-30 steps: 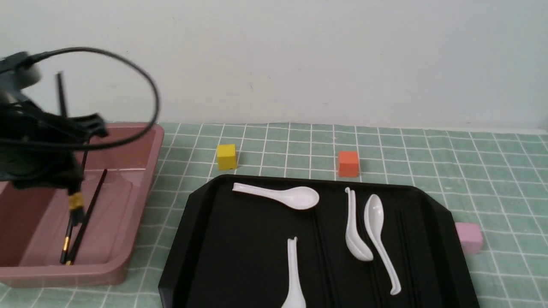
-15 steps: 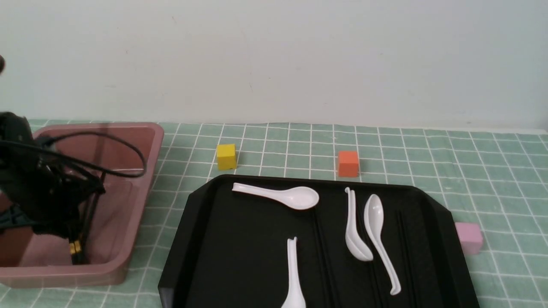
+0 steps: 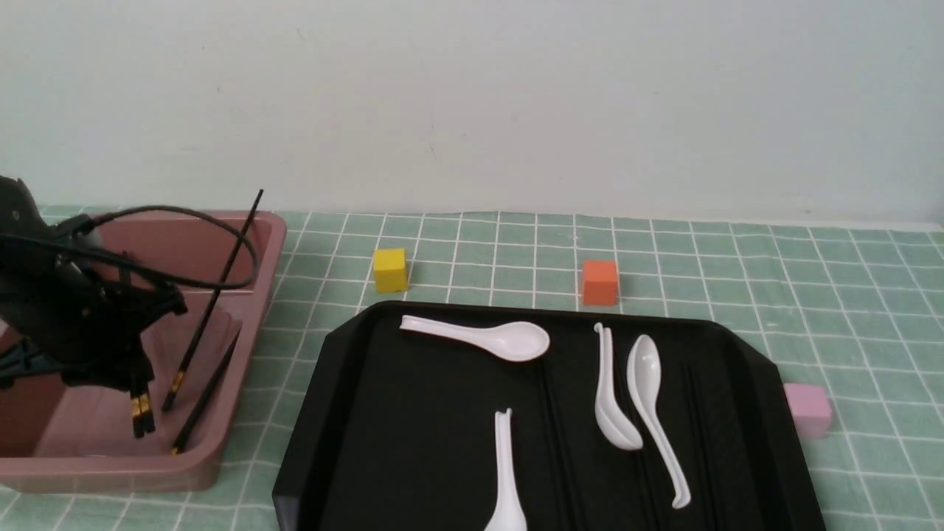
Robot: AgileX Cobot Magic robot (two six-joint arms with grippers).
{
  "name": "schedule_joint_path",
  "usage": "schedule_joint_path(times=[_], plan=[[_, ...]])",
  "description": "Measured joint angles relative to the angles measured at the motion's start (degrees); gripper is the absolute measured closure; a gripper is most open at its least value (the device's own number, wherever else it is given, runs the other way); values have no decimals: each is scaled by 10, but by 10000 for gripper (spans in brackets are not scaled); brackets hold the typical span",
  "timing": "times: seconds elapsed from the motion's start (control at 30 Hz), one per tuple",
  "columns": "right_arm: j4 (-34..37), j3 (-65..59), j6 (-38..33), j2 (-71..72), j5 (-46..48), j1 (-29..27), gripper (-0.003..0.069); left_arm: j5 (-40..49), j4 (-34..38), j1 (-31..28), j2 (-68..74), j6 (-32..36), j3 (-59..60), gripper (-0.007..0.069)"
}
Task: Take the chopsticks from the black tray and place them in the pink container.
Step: 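Place the chopsticks into the pink bin with the left gripper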
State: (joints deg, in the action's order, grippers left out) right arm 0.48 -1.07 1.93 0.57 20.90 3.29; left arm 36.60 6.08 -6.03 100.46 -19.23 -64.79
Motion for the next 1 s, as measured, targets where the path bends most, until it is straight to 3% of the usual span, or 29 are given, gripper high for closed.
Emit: schedule_joint_path(times=[0.3,0.53,0.7,0.9,1.0], plan=[[-1,0,0,0,0,0,419,-8,43,10,-97,22,0,430],[-1,0,0,0,0,0,419,-23,62,40,-57,78,0,538],[-1,0,0,0,0,0,419,-56,72,40,-28,98,0,555],[-1,0,0,0,0,0,419,-57,168,40,13,186,0,559],[-1,0,0,0,0,0,419,-56,241,40,38,266,0,606]])
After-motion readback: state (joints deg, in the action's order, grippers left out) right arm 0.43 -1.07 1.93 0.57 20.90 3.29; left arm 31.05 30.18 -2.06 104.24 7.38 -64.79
